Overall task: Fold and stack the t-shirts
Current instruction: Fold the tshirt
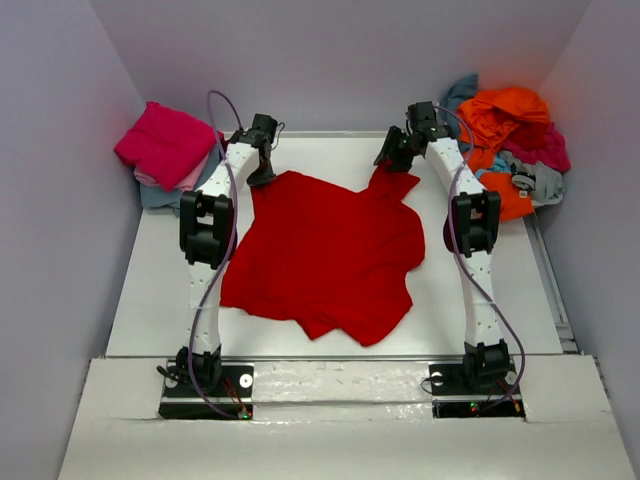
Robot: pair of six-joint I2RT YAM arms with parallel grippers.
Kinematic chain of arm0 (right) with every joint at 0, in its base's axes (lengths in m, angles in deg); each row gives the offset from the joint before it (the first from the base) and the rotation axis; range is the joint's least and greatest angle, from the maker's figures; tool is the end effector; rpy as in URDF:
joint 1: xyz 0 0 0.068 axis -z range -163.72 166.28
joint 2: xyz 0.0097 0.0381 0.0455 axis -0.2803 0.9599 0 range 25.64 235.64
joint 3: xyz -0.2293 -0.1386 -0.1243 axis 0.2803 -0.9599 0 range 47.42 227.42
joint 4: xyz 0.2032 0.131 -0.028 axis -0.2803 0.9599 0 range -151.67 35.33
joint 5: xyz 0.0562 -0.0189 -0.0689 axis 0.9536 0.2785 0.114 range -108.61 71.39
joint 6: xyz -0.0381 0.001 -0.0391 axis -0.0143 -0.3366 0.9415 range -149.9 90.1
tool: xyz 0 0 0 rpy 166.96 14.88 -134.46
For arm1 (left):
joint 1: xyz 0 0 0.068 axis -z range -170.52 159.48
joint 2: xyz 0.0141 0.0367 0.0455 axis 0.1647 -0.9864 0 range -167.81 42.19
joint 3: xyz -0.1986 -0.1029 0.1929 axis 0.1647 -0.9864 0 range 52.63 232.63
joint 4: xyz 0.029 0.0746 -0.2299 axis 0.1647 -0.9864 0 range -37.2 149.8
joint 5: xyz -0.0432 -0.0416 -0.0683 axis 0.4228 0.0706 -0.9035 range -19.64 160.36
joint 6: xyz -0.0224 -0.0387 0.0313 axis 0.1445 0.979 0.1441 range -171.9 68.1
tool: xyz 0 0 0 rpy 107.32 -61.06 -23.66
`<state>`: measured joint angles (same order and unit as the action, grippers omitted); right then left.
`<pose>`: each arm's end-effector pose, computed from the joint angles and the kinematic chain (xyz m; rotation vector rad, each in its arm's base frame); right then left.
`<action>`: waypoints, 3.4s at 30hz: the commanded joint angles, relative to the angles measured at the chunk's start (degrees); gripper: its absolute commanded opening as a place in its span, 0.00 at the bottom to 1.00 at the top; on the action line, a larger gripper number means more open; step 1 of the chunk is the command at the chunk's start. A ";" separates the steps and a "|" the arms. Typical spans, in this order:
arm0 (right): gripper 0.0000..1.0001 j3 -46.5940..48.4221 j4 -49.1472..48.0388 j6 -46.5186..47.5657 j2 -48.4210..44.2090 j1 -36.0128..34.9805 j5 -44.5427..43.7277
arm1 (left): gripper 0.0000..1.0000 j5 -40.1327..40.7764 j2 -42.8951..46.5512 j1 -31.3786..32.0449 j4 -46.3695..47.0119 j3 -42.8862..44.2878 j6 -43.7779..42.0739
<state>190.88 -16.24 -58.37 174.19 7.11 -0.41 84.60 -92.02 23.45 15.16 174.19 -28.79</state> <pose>0.5552 0.1011 0.2191 0.2783 2.4964 0.6706 0.4997 -0.1151 0.2365 -0.2935 2.5086 0.0635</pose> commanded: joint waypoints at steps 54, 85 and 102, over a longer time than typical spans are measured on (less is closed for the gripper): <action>0.50 -6.61 6.08 -7.48 -3.53 5.92 -14.94 | 0.06 0.79 4.57 -0.27 -0.18 -2.38 -0.26; 0.50 -10.04 6.69 -9.76 -2.65 8.03 -20.30 | 0.06 1.32 1.59 -0.27 -2.29 2.54 -1.05; 0.15 -9.26 4.14 -9.50 0.77 8.55 -14.07 | 0.06 1.58 1.67 -0.27 -2.47 2.37 -0.88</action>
<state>180.47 -13.25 -66.04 171.00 13.49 -17.94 84.62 -92.00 23.45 13.72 174.54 -29.16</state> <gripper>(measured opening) 0.249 0.134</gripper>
